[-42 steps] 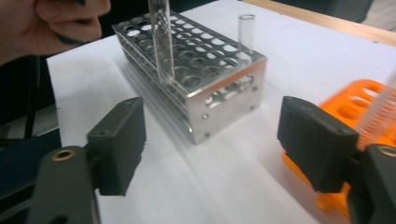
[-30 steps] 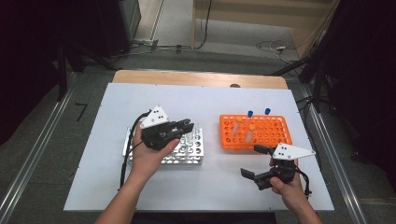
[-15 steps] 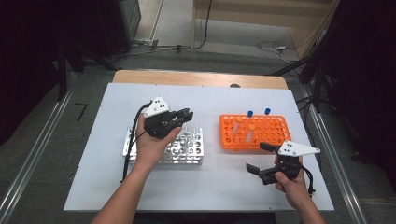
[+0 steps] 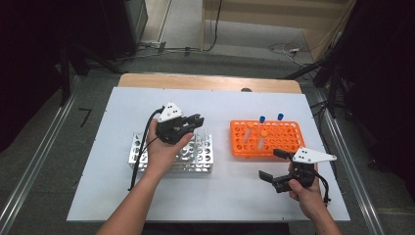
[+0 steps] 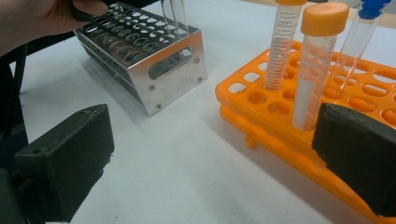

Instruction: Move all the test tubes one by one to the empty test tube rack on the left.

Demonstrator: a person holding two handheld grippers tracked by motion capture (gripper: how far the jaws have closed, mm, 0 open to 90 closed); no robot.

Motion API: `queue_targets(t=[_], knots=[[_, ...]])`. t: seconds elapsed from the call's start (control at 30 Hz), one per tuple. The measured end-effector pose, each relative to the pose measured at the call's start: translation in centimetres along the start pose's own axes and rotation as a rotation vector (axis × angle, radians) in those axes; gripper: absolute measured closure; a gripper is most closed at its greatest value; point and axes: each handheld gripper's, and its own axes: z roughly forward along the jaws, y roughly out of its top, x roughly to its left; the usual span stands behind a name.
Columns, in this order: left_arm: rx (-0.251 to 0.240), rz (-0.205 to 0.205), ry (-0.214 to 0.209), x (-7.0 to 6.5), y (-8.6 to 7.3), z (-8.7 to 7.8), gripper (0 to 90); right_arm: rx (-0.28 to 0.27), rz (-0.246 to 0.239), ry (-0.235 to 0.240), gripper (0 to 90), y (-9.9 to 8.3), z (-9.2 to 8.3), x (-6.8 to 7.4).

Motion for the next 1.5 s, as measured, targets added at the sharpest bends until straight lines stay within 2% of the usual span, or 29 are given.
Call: queue_targets(t=[0.2,0.6,0.77,0.87,1.03,1.17,1.27,1.5], knots=[[0.047,0.020,-0.005,-0.5,-0.3,0.4,76.6,0.000,-0.002,-0.002,0.0,-0.1,0.0,-0.1],[0.128,0.066,0.016,-1.0,-1.0,0.6,75.5,0.002,0.002,-0.016,0.0,-0.2,0.1,-0.2],[0.157,0.048,0.002,-0.9,-1.2,0.6,74.3,0.002,0.004,-0.023,0.0,-0.2,0.2,-0.3],[0.162,0.030,-0.003,-0.9,-1.2,0.6,70.3,0.001,0.002,-0.021,0.0,-0.2,0.1,-0.3],[0.137,-0.021,-0.009,-0.8,-1.2,0.1,55.1,-0.002,0.003,-0.022,0.0,-0.2,0.2,-0.4],[0.097,-0.041,-0.013,-1.0,-1.2,-0.8,36.8,-0.014,0.015,-0.026,0.5,-0.2,0.3,-0.6],[0.068,-0.052,-0.033,-1.2,-1.3,-1.7,27.5,-0.018,0.025,-0.030,2.0,-0.1,0.3,-0.8],[0.006,-0.070,-0.032,-1.6,-1.8,-4.3,16.4,-0.020,0.039,-0.061,4.0,0.2,0.8,-1.2]])
